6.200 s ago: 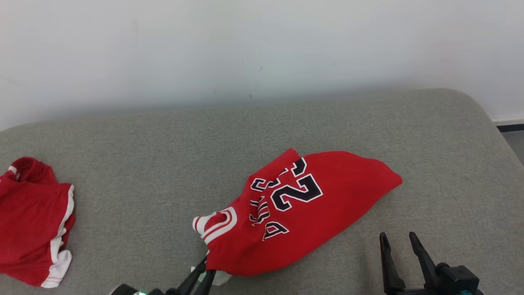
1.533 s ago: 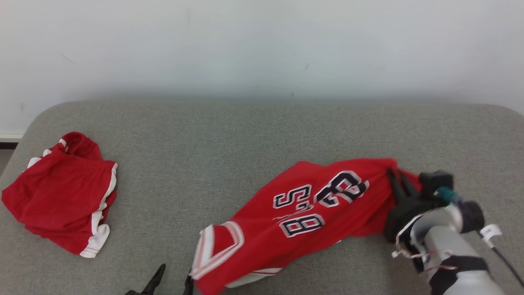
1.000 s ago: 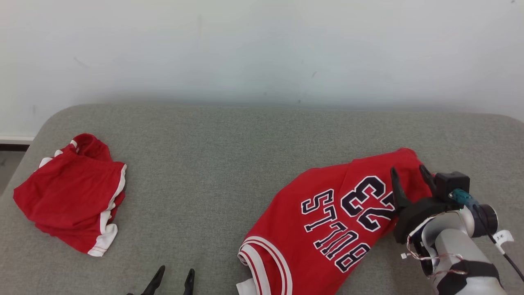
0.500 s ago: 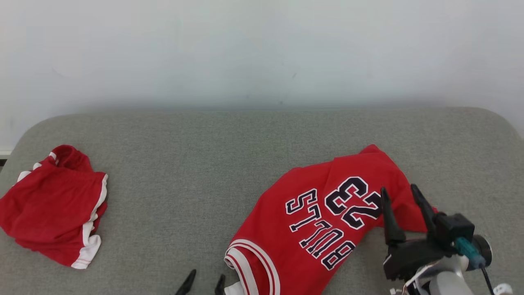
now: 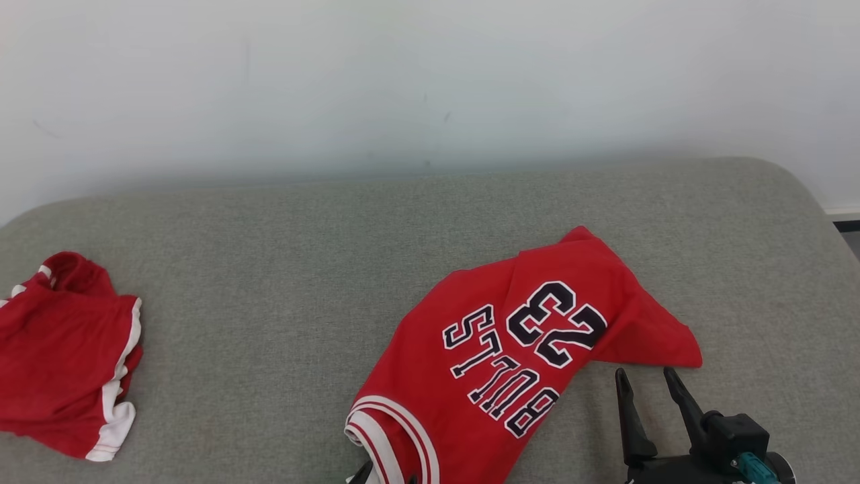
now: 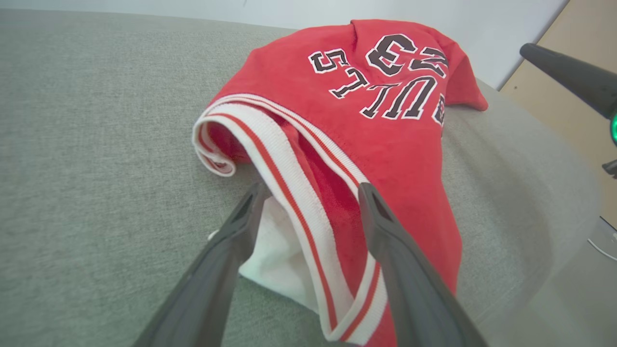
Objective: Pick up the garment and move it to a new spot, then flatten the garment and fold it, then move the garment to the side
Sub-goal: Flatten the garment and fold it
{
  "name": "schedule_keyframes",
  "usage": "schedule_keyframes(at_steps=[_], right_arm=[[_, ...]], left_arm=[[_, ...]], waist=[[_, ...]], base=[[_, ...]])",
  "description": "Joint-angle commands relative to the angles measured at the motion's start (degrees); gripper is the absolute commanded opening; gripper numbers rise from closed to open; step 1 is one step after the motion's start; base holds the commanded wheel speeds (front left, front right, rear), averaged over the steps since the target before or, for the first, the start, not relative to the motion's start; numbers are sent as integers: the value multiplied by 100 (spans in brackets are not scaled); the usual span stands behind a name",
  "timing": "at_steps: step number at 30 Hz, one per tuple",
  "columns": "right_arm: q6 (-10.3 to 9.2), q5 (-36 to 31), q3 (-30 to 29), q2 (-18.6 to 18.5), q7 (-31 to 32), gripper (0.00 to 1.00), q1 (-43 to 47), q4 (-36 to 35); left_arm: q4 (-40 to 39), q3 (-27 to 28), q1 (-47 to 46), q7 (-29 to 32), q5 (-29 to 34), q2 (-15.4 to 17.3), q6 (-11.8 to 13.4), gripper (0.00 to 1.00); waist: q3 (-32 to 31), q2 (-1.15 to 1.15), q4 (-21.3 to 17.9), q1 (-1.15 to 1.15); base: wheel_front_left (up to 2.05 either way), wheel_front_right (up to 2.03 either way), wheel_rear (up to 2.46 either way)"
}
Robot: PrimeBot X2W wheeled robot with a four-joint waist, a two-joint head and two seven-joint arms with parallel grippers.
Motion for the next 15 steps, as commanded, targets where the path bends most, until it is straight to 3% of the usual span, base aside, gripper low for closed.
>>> schedule_keyframes(at_steps=[1, 9, 10, 11, 12, 13, 15], right_arm=[[7, 25, 3, 10, -7, 100, 58, -4], [7, 103, 49, 33, -6, 100, 101, 31], [7, 122, 59, 34, -6, 100, 96, 32], [7, 131, 57, 34, -7, 100, 92, 36], [7, 143, 63, 31, -6, 100, 88, 47], [7, 163, 66, 32, -6, 100, 92, 35], [7, 189, 52, 33, -6, 100, 122, 14]], left_arm=[[22, -12, -93, -17, -63, 8, 5, 100], [339, -80, -349, -17, -154, -26, 5, 100], [361, -65, -408, -17, -188, -40, 5, 82], [426, -11, -418, -17, -237, -50, 5, 31], [533, 27, -416, -17, -233, -47, 7, 17], [509, 74, -446, -18, -230, -60, 7, 22], [430, 126, -412, -17, -179, -68, 6, 65]], waist=[[7, 0, -50, 0], [17, 0, -199, 0], [24, 0, -211, 0], [27, 0, -220, 0], [29, 0, -236, 0], [33, 0, -247, 0], [39, 0, -256, 0]], base=[[0, 0, 0], [0, 0, 0], [0, 0, 0], [0, 0, 0], [0, 0, 0], [0, 0, 0], [0, 0, 0]])
